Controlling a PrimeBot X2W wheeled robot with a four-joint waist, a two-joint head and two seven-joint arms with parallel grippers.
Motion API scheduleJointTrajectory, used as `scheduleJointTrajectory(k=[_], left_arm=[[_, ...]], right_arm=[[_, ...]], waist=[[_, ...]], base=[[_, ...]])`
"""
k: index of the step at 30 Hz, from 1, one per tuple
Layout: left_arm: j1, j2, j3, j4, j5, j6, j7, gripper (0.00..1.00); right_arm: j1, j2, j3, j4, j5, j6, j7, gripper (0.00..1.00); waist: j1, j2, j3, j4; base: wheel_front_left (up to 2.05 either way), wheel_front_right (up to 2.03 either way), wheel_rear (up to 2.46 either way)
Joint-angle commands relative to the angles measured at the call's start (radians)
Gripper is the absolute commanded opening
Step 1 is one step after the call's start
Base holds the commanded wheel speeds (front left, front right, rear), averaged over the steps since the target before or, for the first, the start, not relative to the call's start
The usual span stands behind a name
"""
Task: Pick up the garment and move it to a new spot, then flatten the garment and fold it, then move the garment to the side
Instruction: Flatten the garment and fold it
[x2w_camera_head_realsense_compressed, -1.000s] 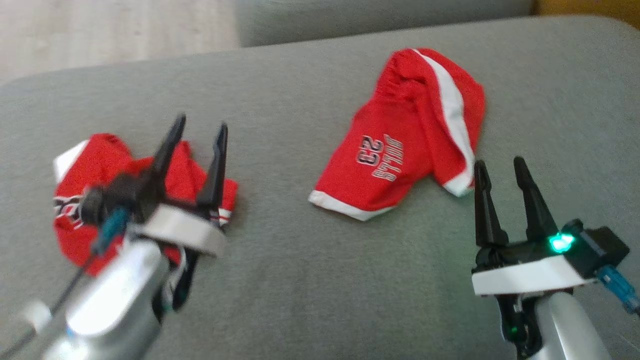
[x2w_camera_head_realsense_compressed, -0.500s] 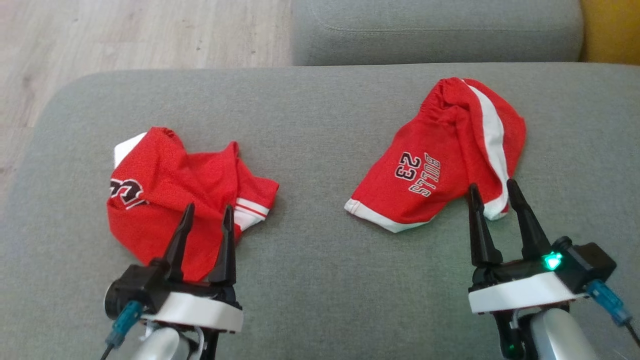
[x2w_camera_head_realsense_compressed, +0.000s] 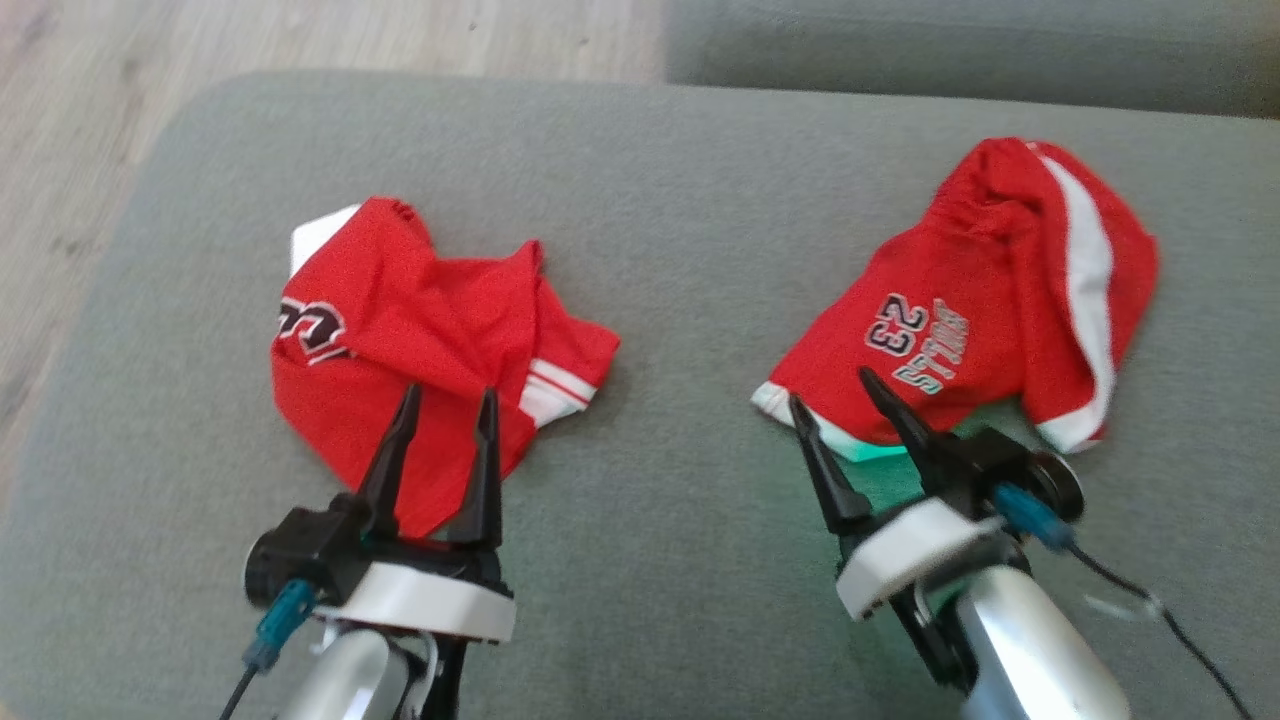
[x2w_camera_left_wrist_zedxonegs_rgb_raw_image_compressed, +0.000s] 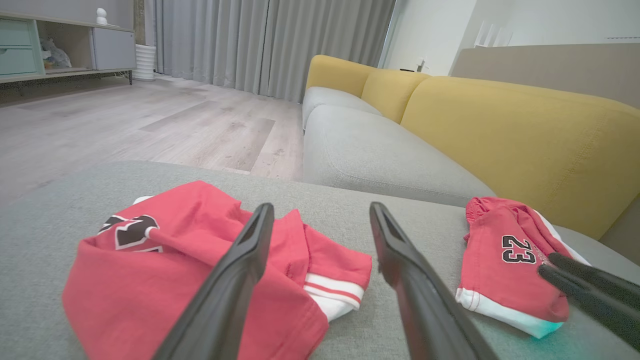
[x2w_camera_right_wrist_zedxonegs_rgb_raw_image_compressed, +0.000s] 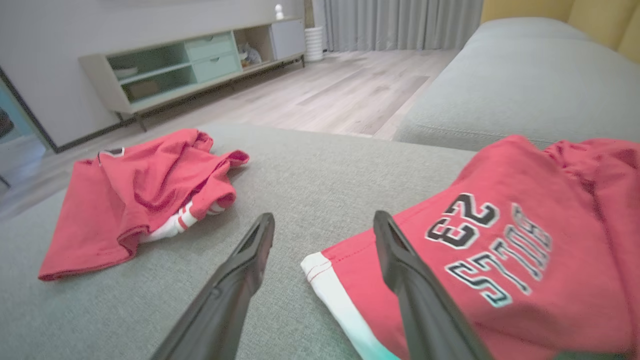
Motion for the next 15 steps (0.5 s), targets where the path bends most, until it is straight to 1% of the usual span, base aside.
scheduleJointTrajectory(k=[1,5,8,12,15], left_arm=[[-0.058,-0.006,0.047,-0.02,0.014,-0.011,-0.008,1.0],[-0.079,-0.037,0.06,-0.004,0.033,-0.038,-0.008,1.0],[-0.087,-0.067,0.079,0.003,0.039,-0.071,-0.008,1.0],[-0.09,-0.09,0.099,0.018,0.062,-0.104,-0.008,1.0],[-0.088,-0.105,0.116,0.021,0.076,-0.124,-0.008,1.0]], right_arm=[[-0.063,-0.002,0.032,0.007,-0.029,0.002,0.022,1.0],[-0.131,-0.002,0.024,0.115,-0.069,0.002,0.076,1.0],[-0.17,-0.002,0.014,0.192,-0.094,0.002,0.107,1.0],[-0.205,-0.002,0.007,0.275,-0.103,0.002,0.124,1.0],[-0.223,-0.002,0.015,0.331,-0.088,0.002,0.143,1.0]], waist=[[-0.0001,0.0,0.035,0.036],[-0.0001,0.0,0.066,0.073],[-0.0001,0.0,0.08,0.098],[-0.0001,0.0,0.09,0.118],[-0.0001,0.0,0.095,0.125]], base=[[0.0,0.0,0.0],[0.0,0.0,0.0],[0.0,0.0,0.0],[0.0,0.0,0.0],[0.0,0.0,0.0]])
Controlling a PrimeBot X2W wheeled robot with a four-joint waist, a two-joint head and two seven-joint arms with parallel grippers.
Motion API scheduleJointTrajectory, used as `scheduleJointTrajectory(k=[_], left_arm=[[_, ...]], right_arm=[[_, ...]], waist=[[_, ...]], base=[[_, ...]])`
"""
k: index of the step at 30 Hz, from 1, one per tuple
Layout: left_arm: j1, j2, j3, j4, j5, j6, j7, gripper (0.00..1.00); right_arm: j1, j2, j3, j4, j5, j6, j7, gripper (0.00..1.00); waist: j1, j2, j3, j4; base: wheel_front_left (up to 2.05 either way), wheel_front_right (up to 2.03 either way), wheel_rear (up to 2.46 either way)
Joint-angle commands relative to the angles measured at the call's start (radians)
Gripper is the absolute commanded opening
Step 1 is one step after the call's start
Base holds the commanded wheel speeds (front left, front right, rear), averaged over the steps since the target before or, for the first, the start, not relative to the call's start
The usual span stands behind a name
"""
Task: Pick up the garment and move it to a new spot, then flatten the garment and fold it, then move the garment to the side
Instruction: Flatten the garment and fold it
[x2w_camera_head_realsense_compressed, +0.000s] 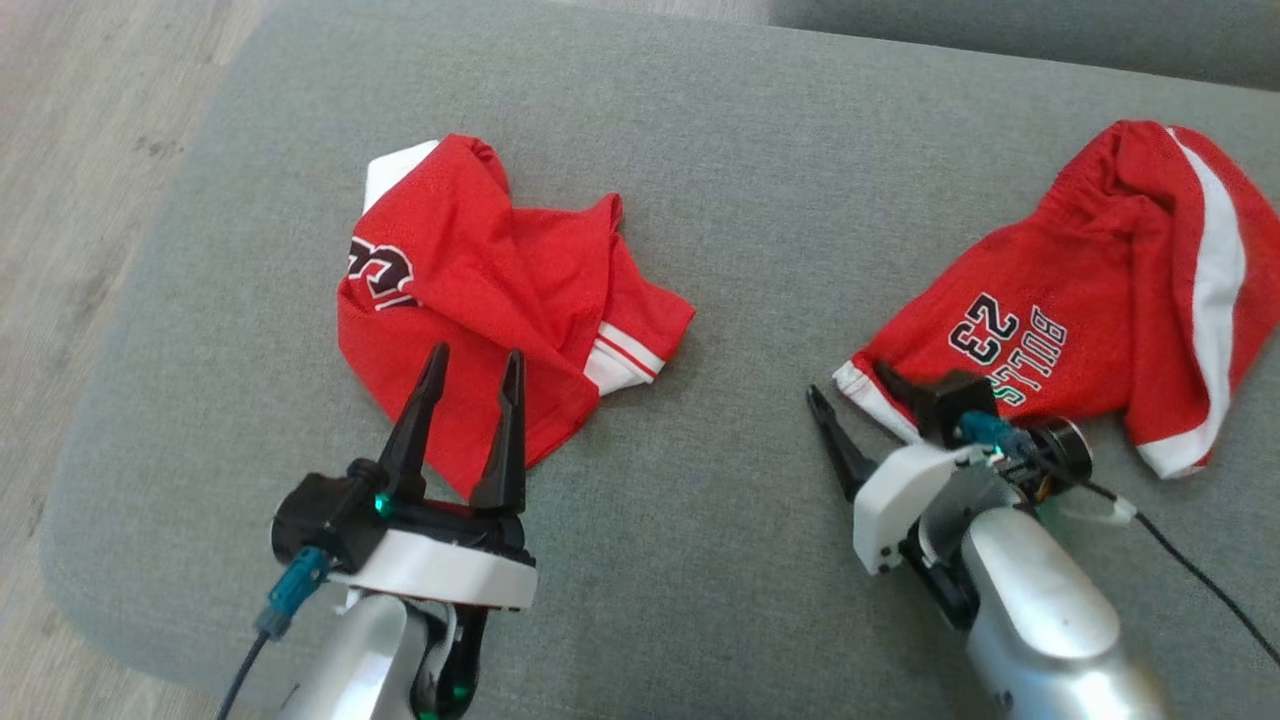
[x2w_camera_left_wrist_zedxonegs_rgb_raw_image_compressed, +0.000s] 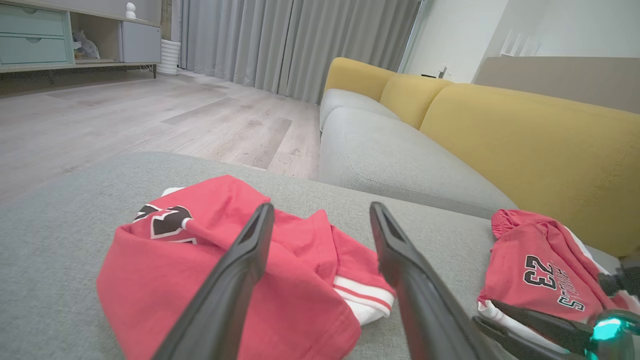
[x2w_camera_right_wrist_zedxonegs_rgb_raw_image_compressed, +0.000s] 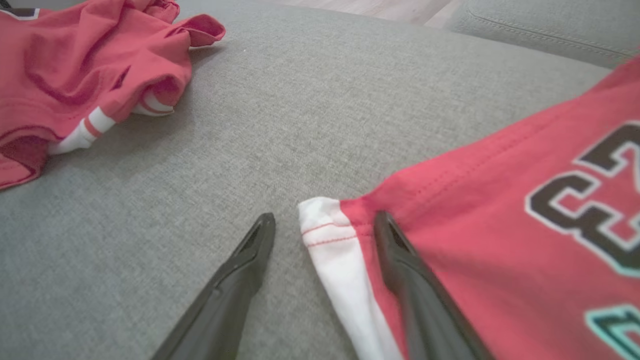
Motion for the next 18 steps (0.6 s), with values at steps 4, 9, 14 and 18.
scheduleJointTrajectory(k=[4,9,14,18], left_arm=[[-0.03,-0.01,0.054,-0.024,0.027,-0.018,-0.008,1.0],[-0.025,-0.017,0.078,-0.02,0.052,-0.032,-0.008,1.0],[-0.016,-0.02,0.099,-0.017,0.072,-0.042,-0.008,1.0],[-0.007,-0.018,0.115,-0.017,0.085,-0.047,-0.008,1.0]], right_arm=[[-0.027,0.006,0.034,0.033,0.031,0.002,0.012,0.0],[-0.044,0.006,0.027,0.022,0.089,0.002,-0.071,0.0],[-0.031,0.006,-0.007,-0.064,0.191,0.002,-0.188,0.0],[0.022,0.006,-0.066,-0.169,0.264,0.002,-0.222,0.0]], waist=[[-0.0001,0.0,0.001,-0.007],[-0.0001,0.0,-0.01,-0.056],[-0.0001,0.0,-0.035,-0.139],[-0.0001,0.0,-0.054,-0.219]], base=[[0.0,0.0,0.0],[0.0,0.0,0.0],[0.0,0.0,0.0],[0.0,0.0,0.0]])
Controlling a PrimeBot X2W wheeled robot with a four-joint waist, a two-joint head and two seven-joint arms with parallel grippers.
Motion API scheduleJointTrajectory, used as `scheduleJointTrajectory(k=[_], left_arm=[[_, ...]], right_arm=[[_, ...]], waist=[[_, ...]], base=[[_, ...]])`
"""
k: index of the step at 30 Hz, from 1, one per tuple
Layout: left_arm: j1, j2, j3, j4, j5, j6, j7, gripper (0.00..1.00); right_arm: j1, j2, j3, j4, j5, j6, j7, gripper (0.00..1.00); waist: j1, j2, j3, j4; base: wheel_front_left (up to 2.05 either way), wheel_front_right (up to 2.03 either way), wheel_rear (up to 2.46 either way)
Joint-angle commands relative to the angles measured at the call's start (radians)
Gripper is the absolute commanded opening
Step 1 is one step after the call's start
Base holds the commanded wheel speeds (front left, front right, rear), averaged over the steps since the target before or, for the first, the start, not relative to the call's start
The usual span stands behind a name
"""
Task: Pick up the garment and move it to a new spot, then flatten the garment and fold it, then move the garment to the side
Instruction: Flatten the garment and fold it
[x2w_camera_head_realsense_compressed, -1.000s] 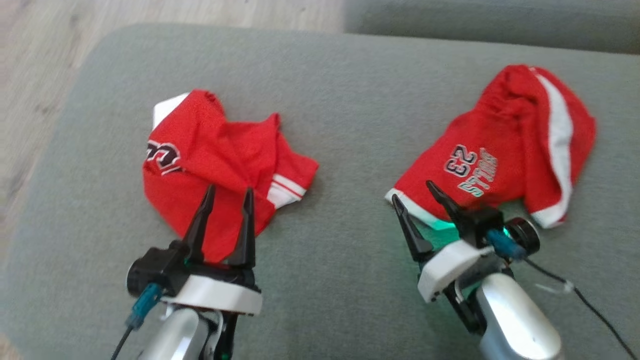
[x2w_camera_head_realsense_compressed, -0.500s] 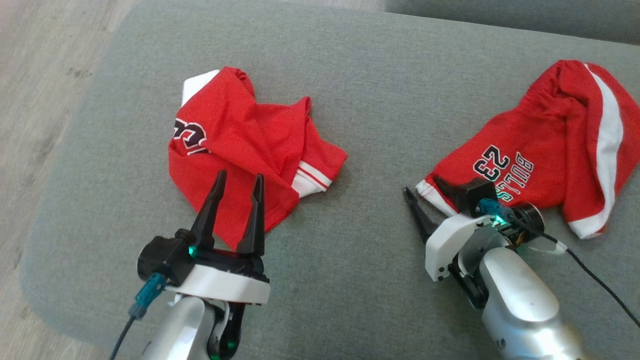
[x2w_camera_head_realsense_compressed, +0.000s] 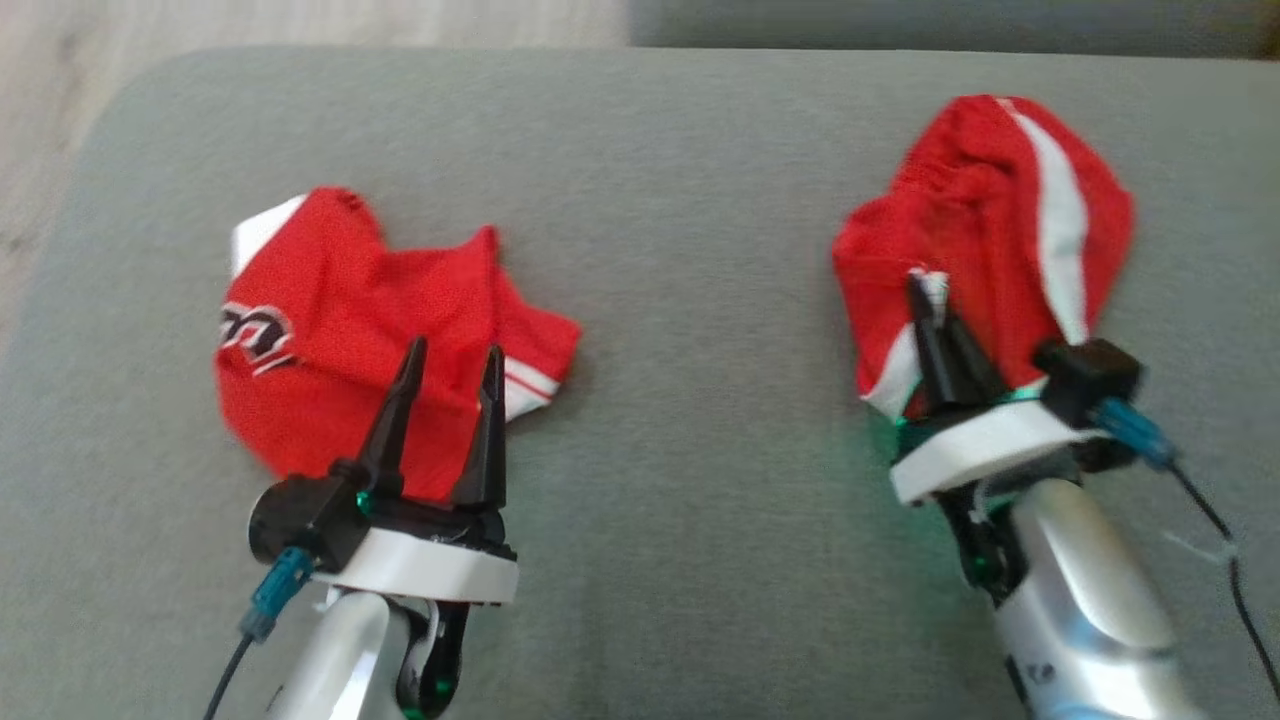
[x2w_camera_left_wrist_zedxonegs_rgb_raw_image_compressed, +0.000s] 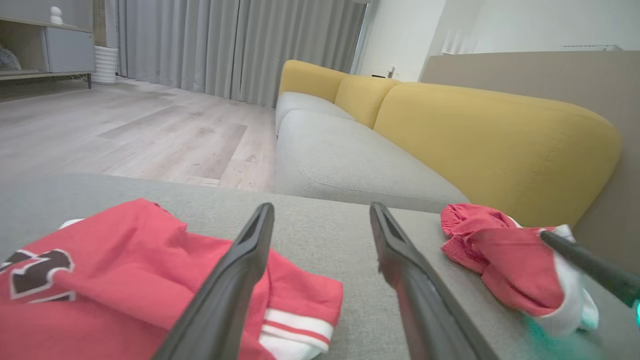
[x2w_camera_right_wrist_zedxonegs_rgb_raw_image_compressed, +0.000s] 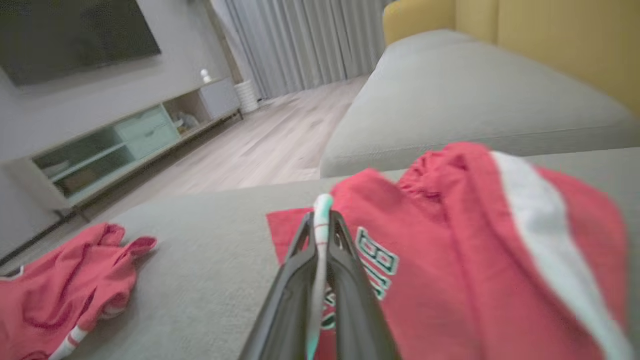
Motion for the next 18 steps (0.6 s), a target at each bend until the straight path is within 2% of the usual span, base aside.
scheduleJointTrajectory(k=[1,9,14,18], left_arm=[[-0.012,0.005,0.042,-0.027,0.011,-0.006,-0.008,1.0],[-0.012,0.009,0.051,-0.028,0.035,-0.013,-0.008,1.0],[-0.018,0.006,0.045,-0.022,0.045,-0.017,-0.008,1.0],[-0.022,0.005,0.045,-0.015,0.048,-0.021,-0.008,1.0]], right_arm=[[0.037,0.007,-0.02,-0.071,0.017,0.002,-0.016,0.0],[0.179,0.007,-0.222,-0.238,0.068,0.002,-0.022,0.0],[0.203,0.007,-0.326,-0.179,0.093,0.002,-0.022,0.0],[0.177,0.007,-0.392,-0.099,0.168,0.002,-0.022,0.0]], waist=[[0.0,0.0,-0.025,-0.08],[0.0,0.0,-0.026,-0.21],[0.0,0.0,-0.019,-0.249],[0.0,0.0,-0.018,-0.26]], base=[[0.0,0.0,0.0],[0.0,0.0,0.0],[0.0,0.0,0.0],[0.0,0.0,0.0]])
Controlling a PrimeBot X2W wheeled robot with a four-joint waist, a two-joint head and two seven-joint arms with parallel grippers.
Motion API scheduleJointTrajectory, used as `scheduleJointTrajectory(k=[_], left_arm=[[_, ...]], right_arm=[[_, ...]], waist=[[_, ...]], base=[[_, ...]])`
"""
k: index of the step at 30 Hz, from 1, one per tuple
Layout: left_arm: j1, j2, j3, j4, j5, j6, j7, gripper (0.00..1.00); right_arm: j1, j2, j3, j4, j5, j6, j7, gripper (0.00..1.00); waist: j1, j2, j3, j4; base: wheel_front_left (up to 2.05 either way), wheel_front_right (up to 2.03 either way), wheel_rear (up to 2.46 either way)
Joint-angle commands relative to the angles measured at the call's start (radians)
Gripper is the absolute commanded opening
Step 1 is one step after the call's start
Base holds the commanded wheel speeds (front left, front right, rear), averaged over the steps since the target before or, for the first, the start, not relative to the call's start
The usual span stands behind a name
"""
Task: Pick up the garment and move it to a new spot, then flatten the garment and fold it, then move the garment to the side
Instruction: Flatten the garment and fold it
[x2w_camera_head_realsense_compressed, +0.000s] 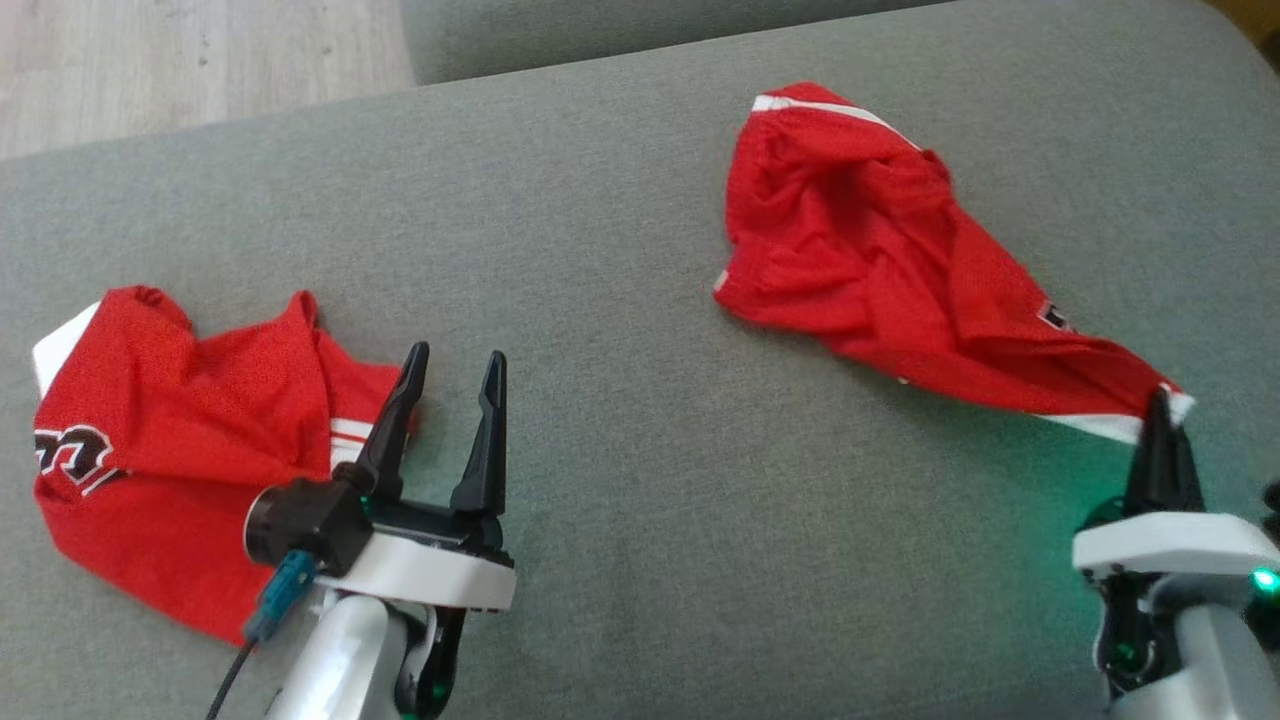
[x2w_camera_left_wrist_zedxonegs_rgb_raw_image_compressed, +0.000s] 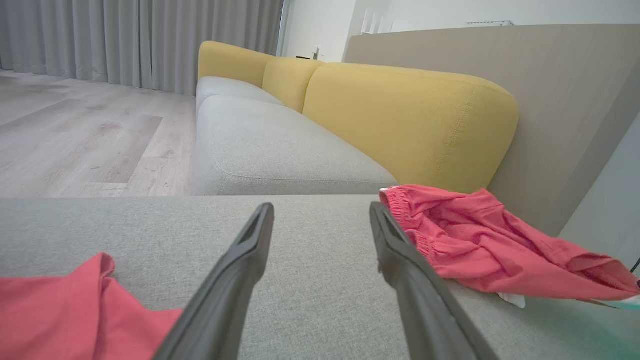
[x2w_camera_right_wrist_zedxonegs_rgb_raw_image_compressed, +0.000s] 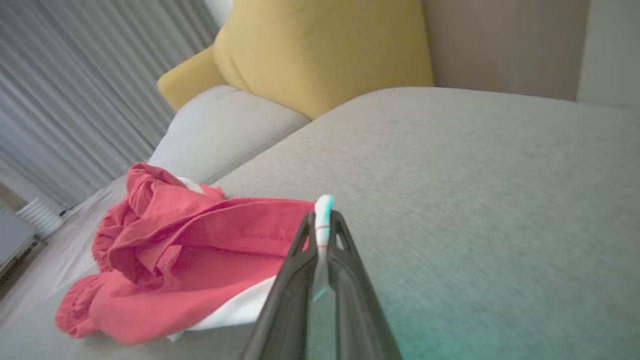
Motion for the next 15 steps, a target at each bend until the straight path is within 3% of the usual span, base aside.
scheduleJointTrajectory(k=[1,3,4,5,11,15], left_arm=[[-0.027,0.004,0.032,-0.024,0.007,-0.005,-0.008,1.0],[-0.028,0.003,0.032,-0.023,0.007,-0.005,-0.008,1.0],[-0.028,0.002,0.032,-0.022,0.007,-0.006,-0.008,1.0],[-0.028,0.002,0.032,-0.021,0.006,-0.007,-0.008,1.0],[-0.022,-0.003,0.032,-0.016,0.007,-0.01,-0.008,1.0],[-0.021,-0.006,0.032,-0.015,0.008,-0.012,-0.008,1.0]], right_arm=[[-0.047,-0.003,-0.006,0.0,0.031,0.002,-0.011,0.0],[-0.056,-0.003,-0.022,0.013,0.034,0.002,-0.011,0.0],[-0.064,-0.003,-0.037,0.023,0.026,0.002,-0.011,0.23],[-0.071,-0.003,-0.053,0.032,0.014,0.002,-0.011,1.0],[-0.096,-0.003,-0.078,-0.041,-0.079,0.002,-0.011,1.0],[-0.067,-0.003,-0.003,-0.181,-0.117,0.002,-0.011,1.0]], waist=[[0.0001,0.0,0.0,-0.004],[0.0001,0.0,0.0,-0.005],[0.0001,0.0,0.0,-0.006],[0.0001,0.0,0.0,-0.006],[0.0001,0.0,-0.008,0.003],[0.0001,0.0,-0.015,0.019]], base=[[0.0,0.0,0.0],[0.0,0.0,0.0],[0.0,0.0,0.0],[0.0,0.0,0.0],[0.0,0.0,0.0],[0.0,0.0,0.0]])
